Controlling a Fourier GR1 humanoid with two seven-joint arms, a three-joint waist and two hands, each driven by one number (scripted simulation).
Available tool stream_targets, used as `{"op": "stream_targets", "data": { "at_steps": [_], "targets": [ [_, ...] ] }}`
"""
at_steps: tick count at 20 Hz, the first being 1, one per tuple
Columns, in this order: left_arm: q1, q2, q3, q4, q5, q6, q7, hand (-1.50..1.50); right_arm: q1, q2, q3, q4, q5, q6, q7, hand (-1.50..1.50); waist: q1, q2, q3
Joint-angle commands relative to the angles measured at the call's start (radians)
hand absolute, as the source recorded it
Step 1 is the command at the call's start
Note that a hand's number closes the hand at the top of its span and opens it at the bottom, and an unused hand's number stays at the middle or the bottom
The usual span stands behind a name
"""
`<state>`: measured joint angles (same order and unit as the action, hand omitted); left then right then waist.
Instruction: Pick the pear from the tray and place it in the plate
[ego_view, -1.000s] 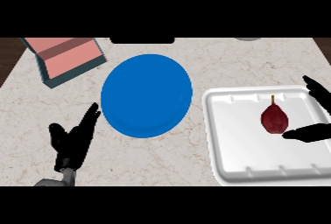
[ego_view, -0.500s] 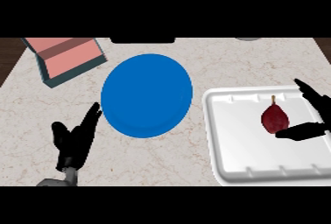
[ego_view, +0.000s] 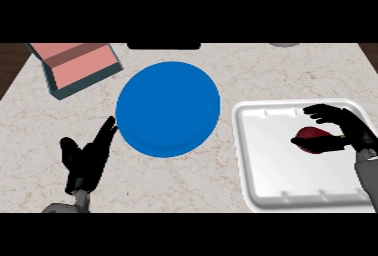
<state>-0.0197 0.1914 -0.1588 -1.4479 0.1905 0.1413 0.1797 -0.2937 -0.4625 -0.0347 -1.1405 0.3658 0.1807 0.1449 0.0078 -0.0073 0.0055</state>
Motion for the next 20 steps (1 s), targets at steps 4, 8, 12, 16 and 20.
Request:
{"op": "stream_targets", "data": {
  "at_steps": [4, 8, 12, 16, 20],
  "targets": [
    [-0.024, -0.022, -0.012, 0.0, -0.021, 0.0, 0.1, 0.0, -0.103, 0.032, 0.016, 0.165, 0.113, -0.082, -0.082, 1.5, 0.001, 0.009, -0.005],
    [0.024, 0.001, 0.054, 0.043, 0.002, -0.061, 0.009, 0.0, -0.066, 0.013, -0.019, 0.119, 0.12, -0.098, -0.117, 1.5, -0.004, 0.008, -0.006],
    [0.014, -0.018, -0.001, 0.007, -0.007, -0.049, 0.049, 0.0, -0.107, 0.314, 0.268, -0.067, 0.32, -0.256, 0.128, 1.5, 0.039, -0.006, -0.014],
    [-0.003, -0.013, -0.02, 0.01, -0.018, -0.069, 0.044, 0.0, -0.199, 0.453, 0.395, -0.059, 0.412, -0.286, 0.237, 1.5, 0.125, -0.003, -0.022],
    [-0.015, -0.024, -0.034, 0.018, -0.022, -0.074, 0.048, 0.0, -0.306, 0.459, 0.499, -0.13, 0.484, -0.435, 0.373, 1.5, 0.136, -0.019, -0.017]
  ]
}}
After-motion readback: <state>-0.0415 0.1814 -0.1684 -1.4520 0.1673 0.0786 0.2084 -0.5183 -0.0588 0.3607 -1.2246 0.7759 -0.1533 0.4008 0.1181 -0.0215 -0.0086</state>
